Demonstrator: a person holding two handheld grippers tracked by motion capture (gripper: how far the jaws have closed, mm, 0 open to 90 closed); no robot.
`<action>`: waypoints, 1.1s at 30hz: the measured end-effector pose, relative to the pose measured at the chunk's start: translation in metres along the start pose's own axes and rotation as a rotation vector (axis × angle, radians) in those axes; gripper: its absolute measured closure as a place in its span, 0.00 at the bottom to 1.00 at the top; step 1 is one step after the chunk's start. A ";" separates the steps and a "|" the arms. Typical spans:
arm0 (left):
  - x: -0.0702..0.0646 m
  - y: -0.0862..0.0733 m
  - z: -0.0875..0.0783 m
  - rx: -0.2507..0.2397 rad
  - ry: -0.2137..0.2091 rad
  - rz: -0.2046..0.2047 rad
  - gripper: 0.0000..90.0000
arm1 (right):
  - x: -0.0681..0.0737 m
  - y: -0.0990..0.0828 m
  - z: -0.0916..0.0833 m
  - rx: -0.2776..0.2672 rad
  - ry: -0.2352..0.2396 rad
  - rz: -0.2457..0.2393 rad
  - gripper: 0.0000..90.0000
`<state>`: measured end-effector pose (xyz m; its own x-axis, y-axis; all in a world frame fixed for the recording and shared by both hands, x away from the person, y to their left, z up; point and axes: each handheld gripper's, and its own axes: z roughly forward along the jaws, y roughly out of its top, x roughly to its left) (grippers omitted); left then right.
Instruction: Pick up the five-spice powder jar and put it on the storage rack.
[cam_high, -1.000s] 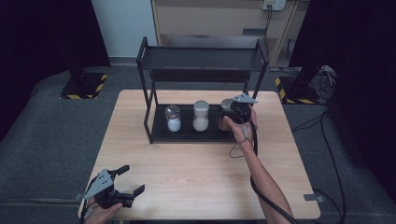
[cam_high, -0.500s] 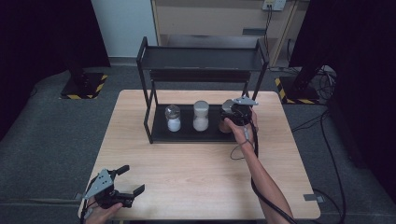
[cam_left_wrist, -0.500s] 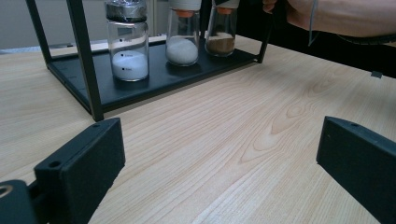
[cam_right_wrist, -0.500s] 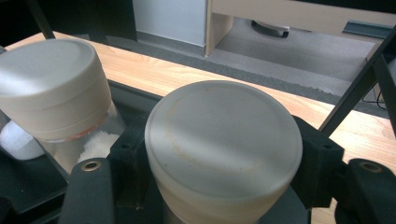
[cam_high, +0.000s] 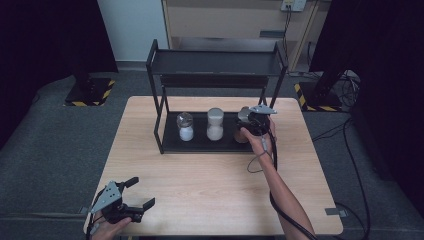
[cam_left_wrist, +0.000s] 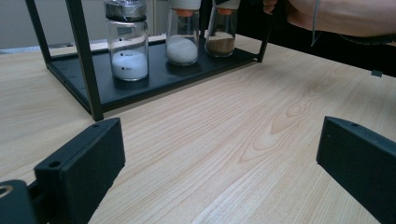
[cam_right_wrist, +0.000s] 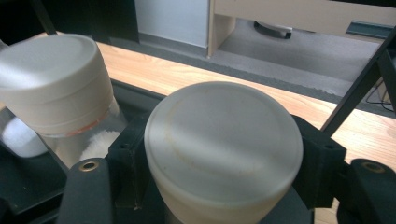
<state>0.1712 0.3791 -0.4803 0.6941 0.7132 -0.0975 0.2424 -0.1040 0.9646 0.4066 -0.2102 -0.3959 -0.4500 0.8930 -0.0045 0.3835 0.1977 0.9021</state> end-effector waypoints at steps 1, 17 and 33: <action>0.000 0.000 0.000 0.000 0.000 0.001 0.00 | 0.000 0.000 0.000 -0.002 0.000 -0.001 0.31; 0.000 0.000 0.000 -0.001 -0.001 -0.001 0.00 | -0.001 0.016 -0.008 -0.059 0.020 -0.019 0.10; -0.001 0.000 0.000 -0.003 0.005 -0.011 0.00 | 0.005 0.036 -0.039 -0.164 0.093 -0.044 0.09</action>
<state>0.1711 0.3784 -0.4798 0.6878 0.7180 -0.1068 0.2479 -0.0940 0.9642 0.3863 -0.2147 -0.3467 -0.5387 0.8424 -0.0123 0.2287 0.1603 0.9602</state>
